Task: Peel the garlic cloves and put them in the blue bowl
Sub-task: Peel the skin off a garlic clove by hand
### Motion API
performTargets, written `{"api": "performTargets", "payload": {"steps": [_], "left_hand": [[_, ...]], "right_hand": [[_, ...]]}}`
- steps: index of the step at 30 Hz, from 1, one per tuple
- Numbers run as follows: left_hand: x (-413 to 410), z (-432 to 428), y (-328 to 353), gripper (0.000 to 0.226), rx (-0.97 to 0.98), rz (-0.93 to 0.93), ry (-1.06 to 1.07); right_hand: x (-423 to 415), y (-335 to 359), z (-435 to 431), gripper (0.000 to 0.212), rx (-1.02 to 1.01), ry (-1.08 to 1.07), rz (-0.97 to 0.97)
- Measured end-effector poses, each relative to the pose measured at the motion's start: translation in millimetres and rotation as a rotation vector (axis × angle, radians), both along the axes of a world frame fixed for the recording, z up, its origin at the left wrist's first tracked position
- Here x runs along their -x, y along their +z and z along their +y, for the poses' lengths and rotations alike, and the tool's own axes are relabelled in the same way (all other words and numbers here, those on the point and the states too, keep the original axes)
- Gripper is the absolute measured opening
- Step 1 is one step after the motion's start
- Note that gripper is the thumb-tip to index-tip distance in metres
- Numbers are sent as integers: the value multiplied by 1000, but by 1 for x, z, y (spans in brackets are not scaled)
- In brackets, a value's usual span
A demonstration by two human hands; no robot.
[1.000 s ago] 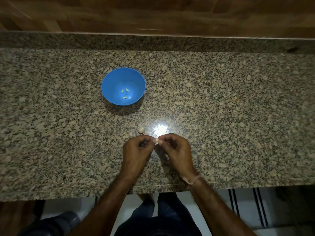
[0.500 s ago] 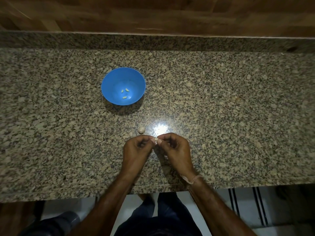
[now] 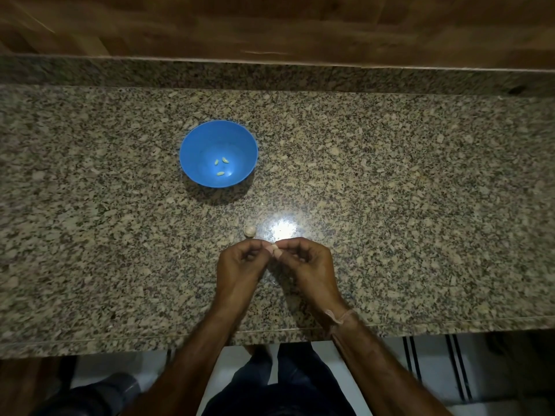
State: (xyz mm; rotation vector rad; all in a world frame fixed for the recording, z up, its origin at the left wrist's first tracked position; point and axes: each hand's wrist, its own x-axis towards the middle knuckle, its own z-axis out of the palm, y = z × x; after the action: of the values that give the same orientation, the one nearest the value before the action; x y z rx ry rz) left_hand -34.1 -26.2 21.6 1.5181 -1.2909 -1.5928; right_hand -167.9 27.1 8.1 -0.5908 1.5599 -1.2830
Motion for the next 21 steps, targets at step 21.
{"api": "performTargets", "payload": {"steps": [21], "left_hand": [[1,6,-3,14,194,-233,-74]], "right_hand": [[1,-2,0,12,-94,-79,-271]]}}
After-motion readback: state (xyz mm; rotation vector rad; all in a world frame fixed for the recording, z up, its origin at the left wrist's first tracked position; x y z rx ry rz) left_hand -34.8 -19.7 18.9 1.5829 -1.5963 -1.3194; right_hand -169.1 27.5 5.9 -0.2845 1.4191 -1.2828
